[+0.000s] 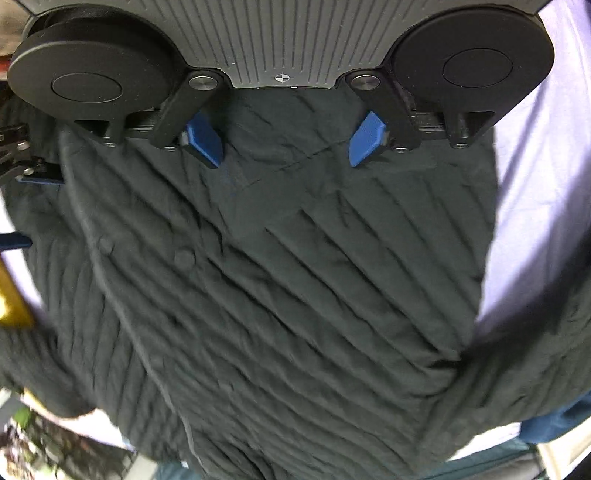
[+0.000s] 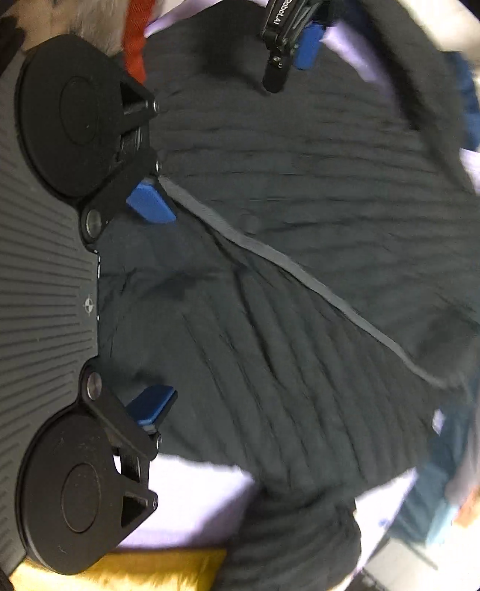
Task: Fold large clothes
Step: 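Smooth the jacket front flat with both grippers near the pocket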
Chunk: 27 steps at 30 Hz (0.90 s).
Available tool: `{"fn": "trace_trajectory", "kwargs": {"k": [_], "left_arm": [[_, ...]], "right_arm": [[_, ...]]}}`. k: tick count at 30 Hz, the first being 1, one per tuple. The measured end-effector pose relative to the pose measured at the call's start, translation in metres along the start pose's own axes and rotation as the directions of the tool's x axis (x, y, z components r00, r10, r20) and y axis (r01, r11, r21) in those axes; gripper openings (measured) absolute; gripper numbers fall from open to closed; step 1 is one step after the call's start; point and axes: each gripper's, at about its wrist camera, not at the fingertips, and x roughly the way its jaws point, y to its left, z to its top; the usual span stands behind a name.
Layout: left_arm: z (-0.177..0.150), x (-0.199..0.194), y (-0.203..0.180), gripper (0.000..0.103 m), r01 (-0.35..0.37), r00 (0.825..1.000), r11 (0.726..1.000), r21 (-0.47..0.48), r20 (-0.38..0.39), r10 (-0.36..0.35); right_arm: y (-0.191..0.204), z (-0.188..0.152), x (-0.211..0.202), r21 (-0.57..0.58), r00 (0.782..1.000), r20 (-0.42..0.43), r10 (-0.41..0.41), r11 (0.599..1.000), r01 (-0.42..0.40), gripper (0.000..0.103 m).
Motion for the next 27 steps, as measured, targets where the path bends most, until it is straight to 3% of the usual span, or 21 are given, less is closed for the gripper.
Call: {"fn": "trace_trajectory", "kwargs": {"k": [3,9,15,25,27], "left_arm": [[0.0,0.011,-0.007,0.103,0.005,1.0,1.0,0.019,-0.002,-0.005],[0.005,0.026,-0.014,0.103,-0.027,0.999,0.999,0.019,-0.018,0.027],[0.011,0.042,-0.026,0.103,-0.057,0.998,0.998,-0.008,-0.029,0.057],[0.007,0.045,-0.034,0.103,-0.072,0.997,0.997,-0.035,-0.017,0.071],[0.008,0.045,-0.033,0.103,-0.072,0.997,0.997,-0.036,-0.021,0.071]], "right_arm": [[0.014,0.0,0.033,-0.031,0.994,-0.096,-0.047,0.999,0.044,0.103],[0.007,0.004,0.055,0.048,0.99,-0.137,-0.017,0.999,0.023,0.103],[-0.011,0.001,0.058,0.088,0.994,-0.106,0.03,0.996,-0.02,0.103],[-0.01,-0.008,0.047,0.096,0.997,-0.075,0.025,0.995,-0.018,0.103],[-0.013,-0.007,0.035,0.129,0.998,-0.049,0.031,0.991,-0.024,0.099]]}}
